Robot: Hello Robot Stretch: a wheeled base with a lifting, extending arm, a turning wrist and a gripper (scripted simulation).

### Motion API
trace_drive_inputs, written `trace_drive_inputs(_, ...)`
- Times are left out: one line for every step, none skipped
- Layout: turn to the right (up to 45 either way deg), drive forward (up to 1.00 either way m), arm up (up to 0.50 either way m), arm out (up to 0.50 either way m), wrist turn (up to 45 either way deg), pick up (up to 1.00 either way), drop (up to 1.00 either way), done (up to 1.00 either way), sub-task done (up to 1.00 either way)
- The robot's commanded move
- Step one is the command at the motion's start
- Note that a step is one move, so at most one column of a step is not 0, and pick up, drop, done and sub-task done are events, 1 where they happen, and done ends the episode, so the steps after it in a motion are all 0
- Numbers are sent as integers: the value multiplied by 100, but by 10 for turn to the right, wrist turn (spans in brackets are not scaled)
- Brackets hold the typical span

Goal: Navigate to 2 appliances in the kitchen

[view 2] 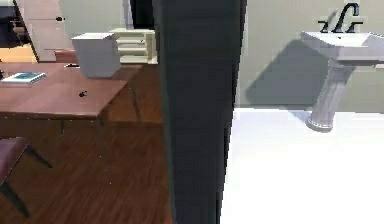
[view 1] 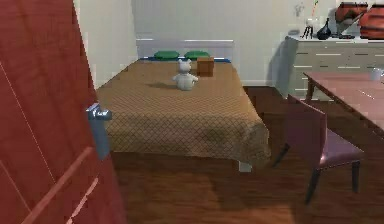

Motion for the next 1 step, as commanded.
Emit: trace_drive_inputs(450, 0, 0, 0, 0, 0, 0, 0, 0)
